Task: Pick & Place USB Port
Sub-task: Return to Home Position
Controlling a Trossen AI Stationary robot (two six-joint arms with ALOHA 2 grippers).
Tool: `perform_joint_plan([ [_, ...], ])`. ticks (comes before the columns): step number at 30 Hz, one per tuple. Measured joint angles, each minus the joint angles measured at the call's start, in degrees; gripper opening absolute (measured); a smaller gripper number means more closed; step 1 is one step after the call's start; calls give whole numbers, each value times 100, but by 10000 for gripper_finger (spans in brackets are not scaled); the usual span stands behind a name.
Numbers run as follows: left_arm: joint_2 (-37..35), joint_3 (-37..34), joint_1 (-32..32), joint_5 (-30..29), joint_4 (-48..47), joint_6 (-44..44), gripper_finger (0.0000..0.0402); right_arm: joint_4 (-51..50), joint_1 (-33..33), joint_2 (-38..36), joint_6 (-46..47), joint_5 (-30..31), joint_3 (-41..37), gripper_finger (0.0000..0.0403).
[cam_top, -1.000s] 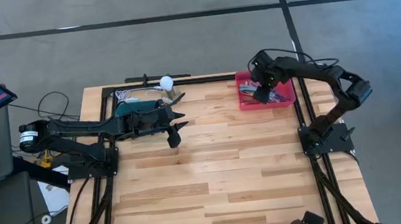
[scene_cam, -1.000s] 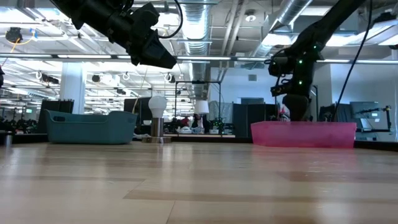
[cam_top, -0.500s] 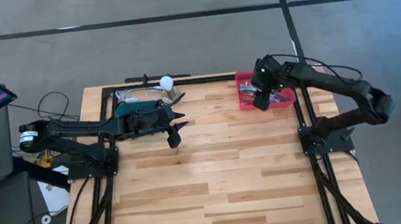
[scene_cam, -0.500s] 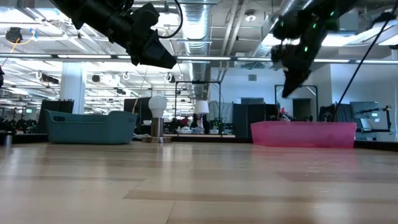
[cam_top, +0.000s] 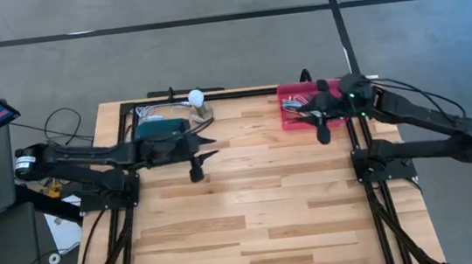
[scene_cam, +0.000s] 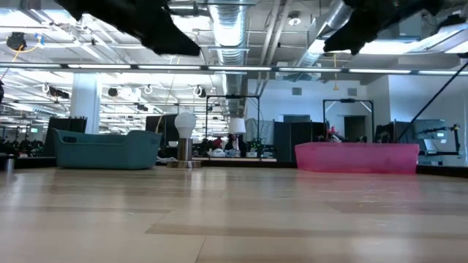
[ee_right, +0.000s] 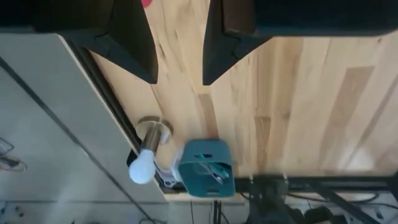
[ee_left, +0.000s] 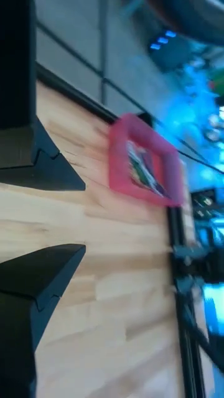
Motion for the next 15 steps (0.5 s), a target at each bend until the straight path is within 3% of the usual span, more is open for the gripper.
perform_joint_plan([
  [6, -1121, -523, -233, 92, 40, 224, 149, 153, 148, -813, 201, -3, -487, 119],
  [11, -2055, -1028, -239, 855, 161, 225, 149, 219, 376, -1374, 344, -110, -758, 119],
  [15, -2569, -1328, -239, 1120, 173, 323, 149, 507, 632, -1807, 382, -380, -999, 119],
])
